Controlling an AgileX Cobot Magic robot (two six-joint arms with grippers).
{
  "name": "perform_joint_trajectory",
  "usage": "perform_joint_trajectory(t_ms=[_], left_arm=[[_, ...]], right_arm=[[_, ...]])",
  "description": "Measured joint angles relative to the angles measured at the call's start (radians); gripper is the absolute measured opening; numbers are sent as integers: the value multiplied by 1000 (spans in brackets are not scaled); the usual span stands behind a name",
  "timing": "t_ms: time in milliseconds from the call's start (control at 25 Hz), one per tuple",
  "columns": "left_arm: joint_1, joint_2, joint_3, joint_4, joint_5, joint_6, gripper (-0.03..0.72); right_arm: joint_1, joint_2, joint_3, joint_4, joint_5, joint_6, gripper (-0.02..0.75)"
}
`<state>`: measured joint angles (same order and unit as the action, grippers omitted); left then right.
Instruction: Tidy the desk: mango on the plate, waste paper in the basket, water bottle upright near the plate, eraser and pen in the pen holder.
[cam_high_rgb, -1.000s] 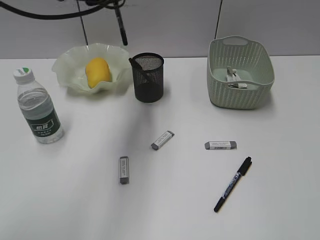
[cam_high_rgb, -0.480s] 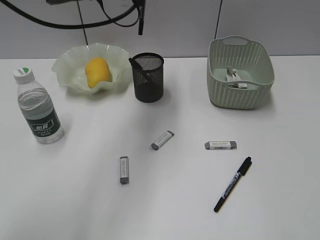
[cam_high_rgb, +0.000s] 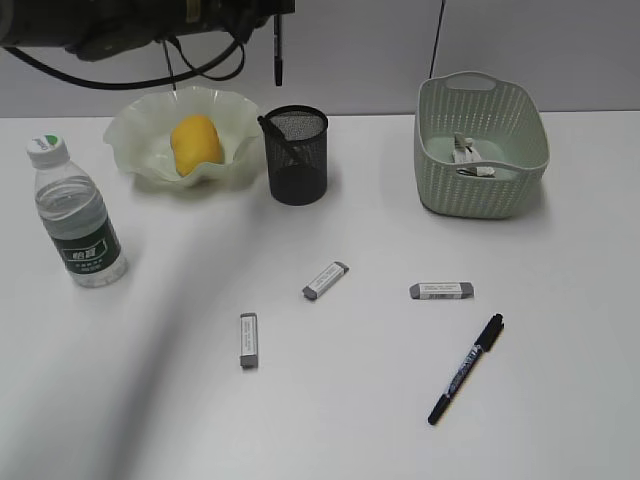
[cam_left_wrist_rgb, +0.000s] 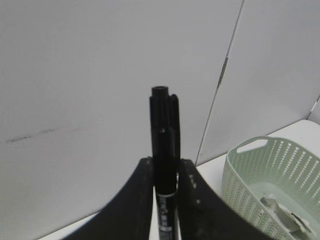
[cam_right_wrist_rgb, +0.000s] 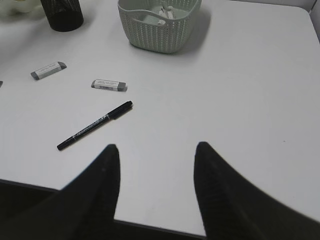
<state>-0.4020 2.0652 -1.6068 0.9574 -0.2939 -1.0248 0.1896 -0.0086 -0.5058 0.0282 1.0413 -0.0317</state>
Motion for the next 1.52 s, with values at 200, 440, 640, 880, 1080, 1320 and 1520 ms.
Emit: perform_joint_trajectory(t_ms=[200,440,640,880,1080,1320,1520], left_arm=[[1,48,0,-2,-77,116,105],[1,90,0,-3,-102,136,105],[1,126,0,-12,-132,137,105],[1,155,0,-39,-132,137,105],[1,174,0,-40,-120,137,105],[1,175,0,-40,-118,137,116],[1,175,0,-40,-118,138,253]], right_arm=[[0,0,0,-20,0,32,391],[0,0,0,-28,0,42,391],[0,0,1,-28,0,43,391],[0,0,1,-28,0,43,391],[0,0,1,-28,0,43,391],[0,0,1,-28,0,46,391],[0,0,1,-28,0,47,391]])
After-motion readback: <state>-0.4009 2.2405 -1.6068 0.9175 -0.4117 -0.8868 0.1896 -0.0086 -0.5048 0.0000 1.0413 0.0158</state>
